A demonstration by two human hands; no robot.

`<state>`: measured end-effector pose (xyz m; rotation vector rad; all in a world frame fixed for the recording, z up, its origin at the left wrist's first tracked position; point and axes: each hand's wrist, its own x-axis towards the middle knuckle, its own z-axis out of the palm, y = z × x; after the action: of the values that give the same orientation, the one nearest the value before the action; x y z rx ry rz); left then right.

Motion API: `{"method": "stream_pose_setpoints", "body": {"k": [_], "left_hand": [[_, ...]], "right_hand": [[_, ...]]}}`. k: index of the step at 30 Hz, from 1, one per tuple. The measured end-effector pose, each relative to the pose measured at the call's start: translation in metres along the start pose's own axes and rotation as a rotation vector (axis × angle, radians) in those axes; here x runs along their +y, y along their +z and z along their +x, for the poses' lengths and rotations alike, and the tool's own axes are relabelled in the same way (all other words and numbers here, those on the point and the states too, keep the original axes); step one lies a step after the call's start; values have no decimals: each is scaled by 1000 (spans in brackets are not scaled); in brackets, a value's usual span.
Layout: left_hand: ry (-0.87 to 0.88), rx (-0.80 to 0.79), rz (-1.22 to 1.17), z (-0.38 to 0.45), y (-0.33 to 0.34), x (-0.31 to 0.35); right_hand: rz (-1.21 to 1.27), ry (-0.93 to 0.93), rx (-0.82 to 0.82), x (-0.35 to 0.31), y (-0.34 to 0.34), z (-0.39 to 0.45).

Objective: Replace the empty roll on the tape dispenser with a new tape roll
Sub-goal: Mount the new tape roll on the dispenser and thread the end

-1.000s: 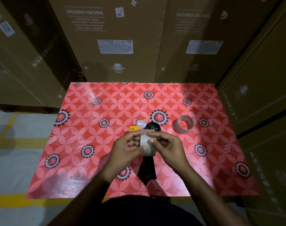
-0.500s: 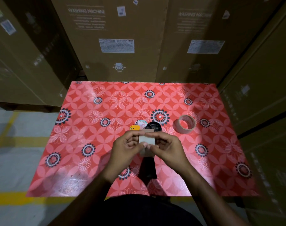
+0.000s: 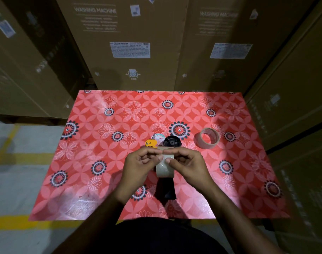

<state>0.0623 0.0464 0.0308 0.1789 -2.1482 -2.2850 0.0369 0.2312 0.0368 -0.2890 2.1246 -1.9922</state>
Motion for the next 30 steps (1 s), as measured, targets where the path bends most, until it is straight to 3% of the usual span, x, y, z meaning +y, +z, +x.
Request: {"method": "stream_pose_setpoints", "body": {"k": [6,12,17,22,24,30], "left_hand": [[-34,-109,-66,-4,5,3],[-20,-77,-46,-4,4,7],[-63,-130,-151,-3,0,6],[-33,-202,-52,-4,0,3],[-36,-203,-57,-6,4,1],[-19,-142,-79,-5,4,-2]], "right_hand": [[26,2,112,3,5,1],[99,58,-59,4,3,-4],[66,31,-6,3,1,-2],[277,118,100,2,3,8],[242,123,132,2,2,11],[256,163,47,3,0,12]]}}
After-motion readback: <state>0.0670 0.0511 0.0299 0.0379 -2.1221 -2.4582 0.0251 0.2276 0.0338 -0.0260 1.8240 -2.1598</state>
